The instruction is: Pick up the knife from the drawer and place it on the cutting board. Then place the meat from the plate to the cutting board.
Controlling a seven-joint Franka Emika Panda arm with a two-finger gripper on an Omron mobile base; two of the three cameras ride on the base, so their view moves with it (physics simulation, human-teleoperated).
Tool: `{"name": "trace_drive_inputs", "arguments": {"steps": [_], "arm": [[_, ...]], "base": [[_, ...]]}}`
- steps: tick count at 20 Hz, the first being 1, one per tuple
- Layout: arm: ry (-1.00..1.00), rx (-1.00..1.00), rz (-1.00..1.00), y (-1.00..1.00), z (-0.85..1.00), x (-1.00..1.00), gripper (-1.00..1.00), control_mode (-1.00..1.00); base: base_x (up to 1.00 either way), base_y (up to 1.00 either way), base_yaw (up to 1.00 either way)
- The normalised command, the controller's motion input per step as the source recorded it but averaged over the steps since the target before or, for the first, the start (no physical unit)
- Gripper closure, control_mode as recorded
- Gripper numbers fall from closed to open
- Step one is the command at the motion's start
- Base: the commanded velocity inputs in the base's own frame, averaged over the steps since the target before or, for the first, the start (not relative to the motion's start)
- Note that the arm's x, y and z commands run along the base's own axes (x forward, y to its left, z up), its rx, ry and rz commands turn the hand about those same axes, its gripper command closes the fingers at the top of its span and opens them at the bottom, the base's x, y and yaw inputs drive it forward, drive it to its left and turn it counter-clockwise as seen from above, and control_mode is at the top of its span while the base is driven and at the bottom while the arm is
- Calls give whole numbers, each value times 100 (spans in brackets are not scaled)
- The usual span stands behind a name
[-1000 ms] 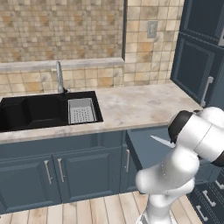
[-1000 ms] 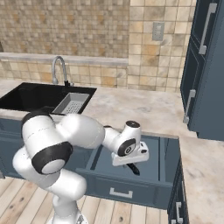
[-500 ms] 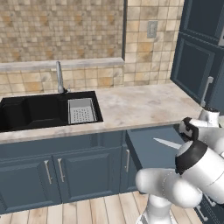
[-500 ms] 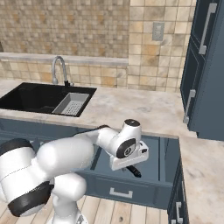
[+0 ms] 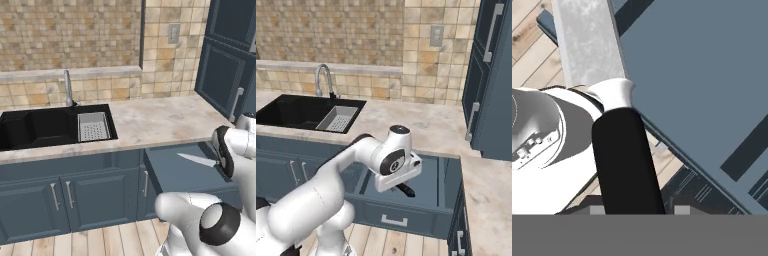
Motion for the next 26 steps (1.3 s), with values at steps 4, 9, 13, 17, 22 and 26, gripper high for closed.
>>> {"name": "trace_drive_inputs", "arguments": {"steps": [4,9,13,17,22,26], "arm": [[0,0,7,20,65,-12,100,-100],[2,0,5,31,48,-8,100,-100],[6,0,2,21,7,0,100,-100],[0,0,0,0,0,0,100,-100],[0,0,0,0,0,-1,100,100],[0,0,0,0,0,0,100,100]], "base": [[0,0,0],[0,0,0],[0,0,0],[0,0,0],[-6,6,1],[-24,50,15]]}}
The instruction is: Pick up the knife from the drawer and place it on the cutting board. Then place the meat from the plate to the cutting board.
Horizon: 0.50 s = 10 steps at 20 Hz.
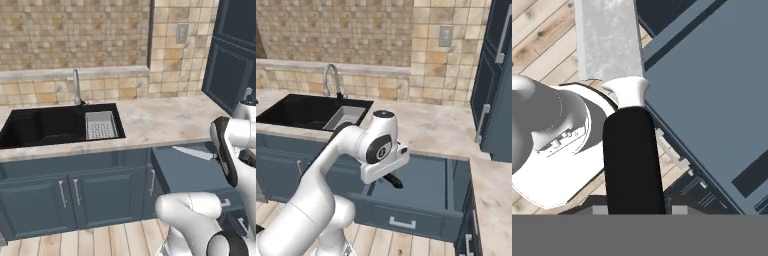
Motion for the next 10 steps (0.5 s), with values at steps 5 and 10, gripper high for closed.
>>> {"name": "trace_drive_inputs", "arguments": {"steps": [5,10], "arm": [[0,0,0,0,0,0,100,100],[0,0,0,0,0,0,100,100]], "base": [[-4,93,25],[0,100,26]]}}
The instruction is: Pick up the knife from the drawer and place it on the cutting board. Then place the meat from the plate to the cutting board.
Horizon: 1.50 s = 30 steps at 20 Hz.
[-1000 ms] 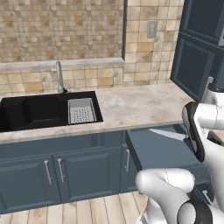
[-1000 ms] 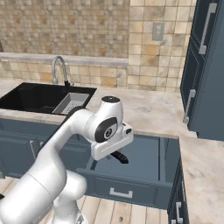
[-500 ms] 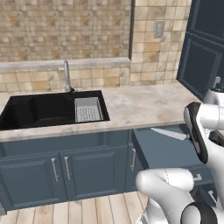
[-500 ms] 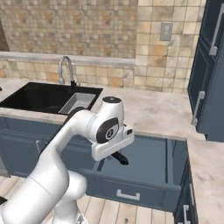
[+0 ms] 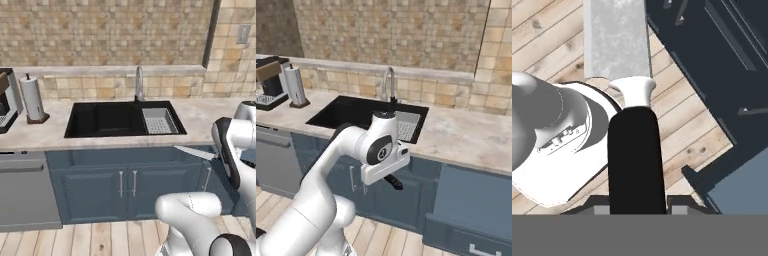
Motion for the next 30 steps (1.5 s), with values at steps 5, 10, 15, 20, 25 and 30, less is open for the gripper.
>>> {"name": "trace_drive_inputs", "arguments": {"steps": [5,10,15,20,25,30], "arm": [[0,0,0,0,0,0,100,100],[0,0,0,0,0,0,100,100],[0,0,0,0,0,0,100,100],[0,0,0,0,0,0,100,100],[0,0,0,0,0,0,100,100],[0,0,0,0,0,0,100,100]], "base": [[0,100,26],[0,100,27],[0,95,31],[0,70,41],[0,53,48],[0,48,51]]}}
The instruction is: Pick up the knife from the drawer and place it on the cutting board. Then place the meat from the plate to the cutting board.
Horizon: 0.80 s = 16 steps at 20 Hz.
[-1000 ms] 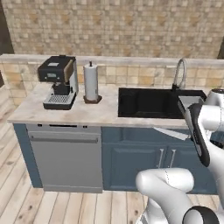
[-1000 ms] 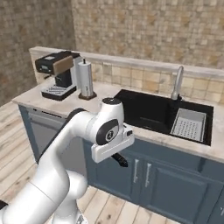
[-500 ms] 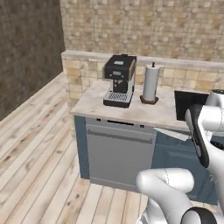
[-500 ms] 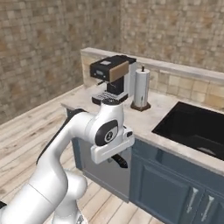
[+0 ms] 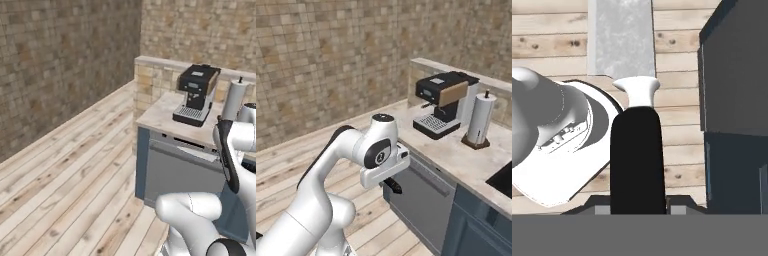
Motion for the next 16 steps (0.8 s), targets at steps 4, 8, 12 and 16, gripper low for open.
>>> {"name": "trace_drive_inputs", "arguments": {"steps": [4,8,12,16], "arm": [[0,0,0,0,0,0,100,100],[0,0,0,0,0,0,100,100],[0,0,0,0,0,0,100,100],[0,0,0,0,0,0,100,100]], "base": [[0,42,52],[0,43,52],[0,50,52],[0,58,51]]}}
